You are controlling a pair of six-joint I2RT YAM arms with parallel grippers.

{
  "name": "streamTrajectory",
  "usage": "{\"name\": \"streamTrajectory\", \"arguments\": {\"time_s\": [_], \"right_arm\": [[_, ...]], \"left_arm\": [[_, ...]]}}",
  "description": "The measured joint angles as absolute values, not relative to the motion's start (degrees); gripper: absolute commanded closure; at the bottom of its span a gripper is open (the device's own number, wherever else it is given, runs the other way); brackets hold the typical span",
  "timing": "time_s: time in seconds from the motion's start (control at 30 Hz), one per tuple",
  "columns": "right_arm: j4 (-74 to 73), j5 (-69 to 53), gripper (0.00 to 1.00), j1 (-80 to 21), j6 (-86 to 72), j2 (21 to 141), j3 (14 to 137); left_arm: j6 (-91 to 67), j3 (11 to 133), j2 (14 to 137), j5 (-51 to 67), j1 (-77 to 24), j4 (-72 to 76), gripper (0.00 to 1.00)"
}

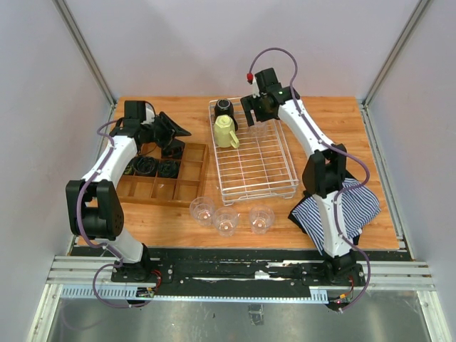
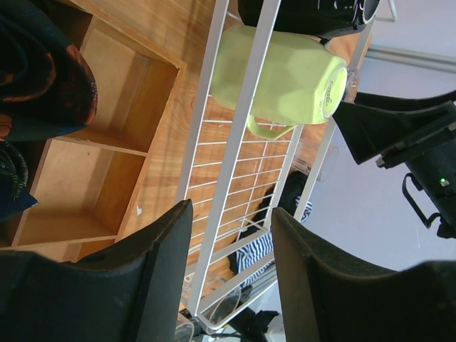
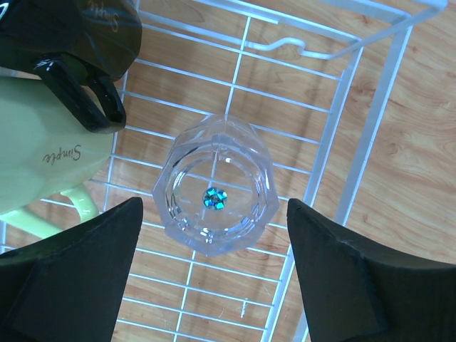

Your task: Load the cups into the dish rack

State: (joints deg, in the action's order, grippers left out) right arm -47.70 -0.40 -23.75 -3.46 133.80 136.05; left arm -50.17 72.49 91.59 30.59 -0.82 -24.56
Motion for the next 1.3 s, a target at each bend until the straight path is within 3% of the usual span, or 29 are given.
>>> {"name": "streamTrajectory", "arguments": {"time_s": [0.2,0.33,0.4,0.53,0.57,0.97,1.3], "right_arm": [[-44.01,-1.45,0.19,-23.75,-4.36,127.31,128.95],[-42.52,-1.80,0.27,-23.75,-4.86,121.89,124.73],[-42.15,-1.89,0.39,-23.75,-4.97,119.13,122.34],[-41.69,-1.98,0.84,-23.73,-5.80,114.32,116.36],[-41.56,-2.02,0.90,-23.73,-6.31,113.43,114.65],[-41.82,-2.31,0.95,-22.09,-7.60,112.49,107.92],[-41.32,-2.00,0.99,-21.71,-7.57,121.82,111.35]], "left_arm": [[-50.22,71.88,91.31,30.59,-0.82,-24.29,0.48],[-50.57,70.72,90.61,30.72,-0.82,-23.97,0.48],[-50.63,70.35,90.35,30.72,-0.82,-23.81,0.48],[-50.61,69.58,89.58,30.70,-0.82,-23.46,0.48],[-50.61,69.38,89.36,30.68,-0.82,-23.40,0.48],[-50.04,67.68,86.24,30.50,-0.82,-23.38,0.47],[-48.73,67.68,83.74,29.69,-0.32,-26.30,0.47]]}}
